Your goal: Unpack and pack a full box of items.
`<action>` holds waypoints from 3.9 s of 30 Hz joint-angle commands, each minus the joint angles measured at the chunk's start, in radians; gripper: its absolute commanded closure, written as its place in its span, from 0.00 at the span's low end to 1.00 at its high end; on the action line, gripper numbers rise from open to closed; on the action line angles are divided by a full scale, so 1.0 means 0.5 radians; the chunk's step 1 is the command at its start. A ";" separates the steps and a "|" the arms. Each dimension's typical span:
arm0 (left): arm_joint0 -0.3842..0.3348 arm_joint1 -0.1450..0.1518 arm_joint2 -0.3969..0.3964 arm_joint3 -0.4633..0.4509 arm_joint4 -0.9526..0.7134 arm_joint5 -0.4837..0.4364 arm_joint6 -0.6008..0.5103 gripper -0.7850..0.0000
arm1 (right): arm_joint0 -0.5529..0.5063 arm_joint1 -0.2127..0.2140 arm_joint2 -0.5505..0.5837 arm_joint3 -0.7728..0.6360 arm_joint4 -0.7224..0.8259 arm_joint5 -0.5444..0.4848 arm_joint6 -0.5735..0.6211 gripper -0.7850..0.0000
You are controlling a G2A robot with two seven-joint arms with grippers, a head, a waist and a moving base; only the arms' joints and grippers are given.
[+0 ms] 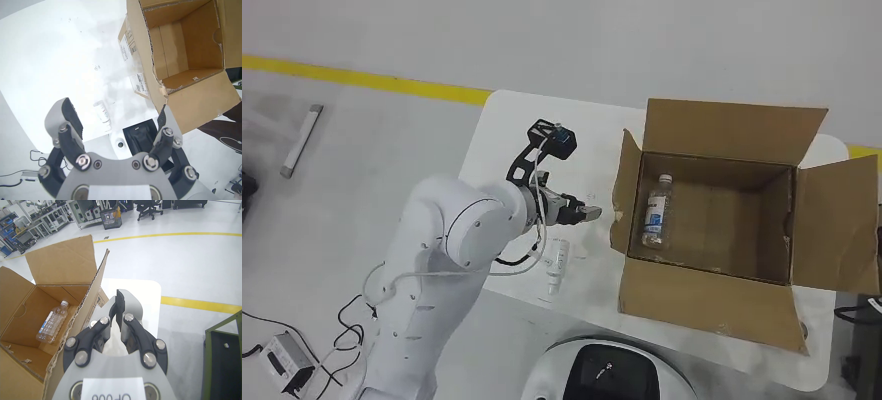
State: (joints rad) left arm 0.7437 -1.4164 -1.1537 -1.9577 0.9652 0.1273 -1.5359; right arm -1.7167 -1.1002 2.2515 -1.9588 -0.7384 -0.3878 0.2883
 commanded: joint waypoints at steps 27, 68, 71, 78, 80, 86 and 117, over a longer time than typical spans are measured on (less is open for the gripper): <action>0.541 0.260 0.042 -0.093 0.368 -0.331 0.000 0.00 | 0.000 0.000 0.000 0.000 0.000 0.000 0.000 1.00; 0.541 0.244 0.314 0.379 0.355 0.196 0.310 0.00 | 0.000 0.000 0.000 0.000 0.000 0.000 0.000 1.00; 0.521 0.230 0.348 0.458 0.354 0.240 0.355 0.00 | 0.000 0.000 0.000 0.000 0.000 0.000 0.000 1.00; 0.478 0.204 0.391 0.544 0.329 0.279 0.426 0.00 | 0.000 0.000 0.000 0.000 0.000 0.000 0.000 1.00; 0.474 0.199 0.395 0.563 0.328 0.287 0.433 0.00 | 0.000 0.000 0.000 0.000 0.000 0.000 0.000 1.00; 0.464 0.191 0.397 0.592 0.353 0.289 0.456 0.00 | 0.000 0.000 0.000 0.000 0.000 0.000 0.000 1.00; 0.342 0.118 0.504 0.887 0.349 0.168 0.563 0.19 | 0.000 0.000 0.000 0.000 0.000 0.000 0.000 1.00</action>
State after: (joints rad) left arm 0.9145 -1.3565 -0.9035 -1.5211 1.1384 0.2127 -1.2587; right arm -1.7167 -1.1002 2.2515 -1.9588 -0.7384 -0.3878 0.2883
